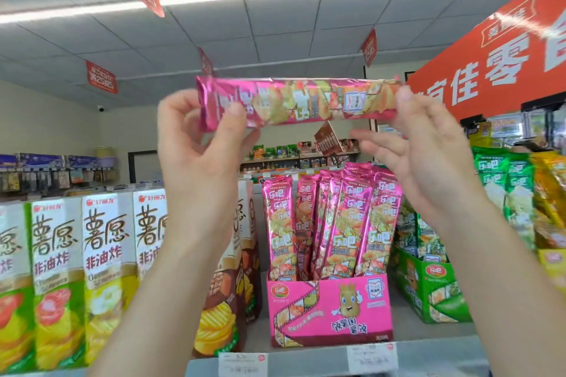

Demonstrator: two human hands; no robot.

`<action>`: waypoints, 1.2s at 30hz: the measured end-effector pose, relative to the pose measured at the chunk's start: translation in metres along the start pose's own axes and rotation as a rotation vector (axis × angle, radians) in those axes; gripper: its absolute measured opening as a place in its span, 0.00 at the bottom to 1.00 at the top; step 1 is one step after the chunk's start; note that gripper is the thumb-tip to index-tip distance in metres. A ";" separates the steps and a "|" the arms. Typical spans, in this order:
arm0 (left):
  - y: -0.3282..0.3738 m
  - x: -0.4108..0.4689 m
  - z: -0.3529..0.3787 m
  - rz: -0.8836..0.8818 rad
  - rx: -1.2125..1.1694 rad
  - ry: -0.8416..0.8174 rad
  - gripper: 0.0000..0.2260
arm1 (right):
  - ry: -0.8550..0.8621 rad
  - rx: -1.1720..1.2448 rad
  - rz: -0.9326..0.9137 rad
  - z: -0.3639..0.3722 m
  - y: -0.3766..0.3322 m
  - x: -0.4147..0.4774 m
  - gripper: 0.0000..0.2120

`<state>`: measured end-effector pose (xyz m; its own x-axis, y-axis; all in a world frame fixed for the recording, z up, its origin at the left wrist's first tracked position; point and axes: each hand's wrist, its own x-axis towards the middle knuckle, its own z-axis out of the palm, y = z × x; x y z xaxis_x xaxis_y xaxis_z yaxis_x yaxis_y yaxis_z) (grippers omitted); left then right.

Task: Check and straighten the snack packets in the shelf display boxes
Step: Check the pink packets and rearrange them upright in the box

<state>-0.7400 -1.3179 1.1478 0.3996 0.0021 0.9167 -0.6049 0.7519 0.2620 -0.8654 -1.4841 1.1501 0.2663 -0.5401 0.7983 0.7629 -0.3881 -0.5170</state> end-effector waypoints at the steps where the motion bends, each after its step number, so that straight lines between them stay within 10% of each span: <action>1: -0.002 -0.007 -0.004 -0.029 0.045 -0.009 0.07 | 0.036 0.101 0.011 -0.001 -0.003 -0.004 0.13; 15: -0.007 -0.099 -0.014 -0.082 0.742 -0.284 0.15 | 0.048 0.135 -0.020 -0.010 -0.016 -0.016 0.11; 21: -0.009 -0.111 -0.008 -0.193 0.662 -0.182 0.19 | -0.020 0.095 -0.052 -0.010 -0.018 -0.019 0.13; 28: -0.002 -0.124 0.009 0.117 1.079 -0.364 0.22 | 0.034 0.101 -0.097 -0.014 -0.022 -0.022 0.13; 36: 0.004 -0.135 0.042 0.029 0.987 -0.586 0.35 | -0.029 -0.011 -0.082 -0.027 -0.022 -0.037 0.13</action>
<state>-0.8257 -1.3426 1.0376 0.1511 -0.4908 0.8581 -0.9884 -0.0889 0.1233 -0.9081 -1.4756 1.1231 0.2201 -0.4847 0.8465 0.7766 -0.4381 -0.4528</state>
